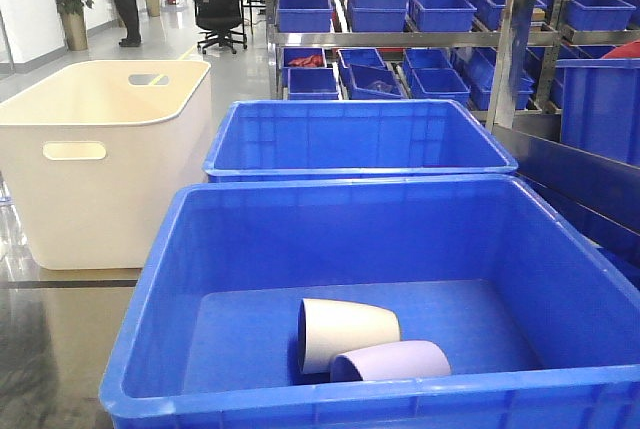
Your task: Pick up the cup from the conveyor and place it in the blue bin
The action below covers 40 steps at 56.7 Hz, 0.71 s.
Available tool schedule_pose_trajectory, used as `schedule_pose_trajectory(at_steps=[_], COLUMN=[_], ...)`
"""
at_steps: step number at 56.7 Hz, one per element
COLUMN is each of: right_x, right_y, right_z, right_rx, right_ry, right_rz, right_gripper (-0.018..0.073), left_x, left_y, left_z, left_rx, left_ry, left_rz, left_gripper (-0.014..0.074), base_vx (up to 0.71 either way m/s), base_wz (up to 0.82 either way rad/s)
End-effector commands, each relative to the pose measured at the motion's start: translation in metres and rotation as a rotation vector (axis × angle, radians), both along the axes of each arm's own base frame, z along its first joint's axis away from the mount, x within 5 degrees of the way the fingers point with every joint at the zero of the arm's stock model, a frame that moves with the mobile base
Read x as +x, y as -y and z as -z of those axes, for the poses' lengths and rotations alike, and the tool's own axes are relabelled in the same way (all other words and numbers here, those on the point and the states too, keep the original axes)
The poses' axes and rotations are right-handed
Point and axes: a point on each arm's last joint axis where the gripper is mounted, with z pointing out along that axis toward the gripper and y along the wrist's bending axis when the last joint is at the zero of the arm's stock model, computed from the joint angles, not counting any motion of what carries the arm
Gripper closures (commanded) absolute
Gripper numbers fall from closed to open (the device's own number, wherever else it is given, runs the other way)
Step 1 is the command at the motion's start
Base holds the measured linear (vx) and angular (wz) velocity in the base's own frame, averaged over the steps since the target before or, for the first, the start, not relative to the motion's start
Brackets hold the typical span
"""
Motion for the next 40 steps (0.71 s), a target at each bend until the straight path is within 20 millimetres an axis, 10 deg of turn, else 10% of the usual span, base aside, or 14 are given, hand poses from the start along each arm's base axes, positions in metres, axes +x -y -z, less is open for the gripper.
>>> schedule_pose_trajectory(at_steps=[1,40], right_x=[0.0,0.0001], right_y=[0.0003,0.0005], right_z=[-0.0027,-0.0027], right_rx=[-0.119,-0.114], right_ry=[0.08,0.08], right_rz=[0.001,0.004], right_gripper=[0.0568,0.0568], left_x=[-0.0003,-0.0003], left_y=[-0.0002,-0.0002], left_z=[-0.004,-0.004], left_rx=[-0.014,-0.014], left_ry=[0.085,0.085], left_rz=[-0.003,-0.003], left_gripper=[0.0603,0.0603], base_vx=[0.0,0.0], base_wz=[0.0,0.0])
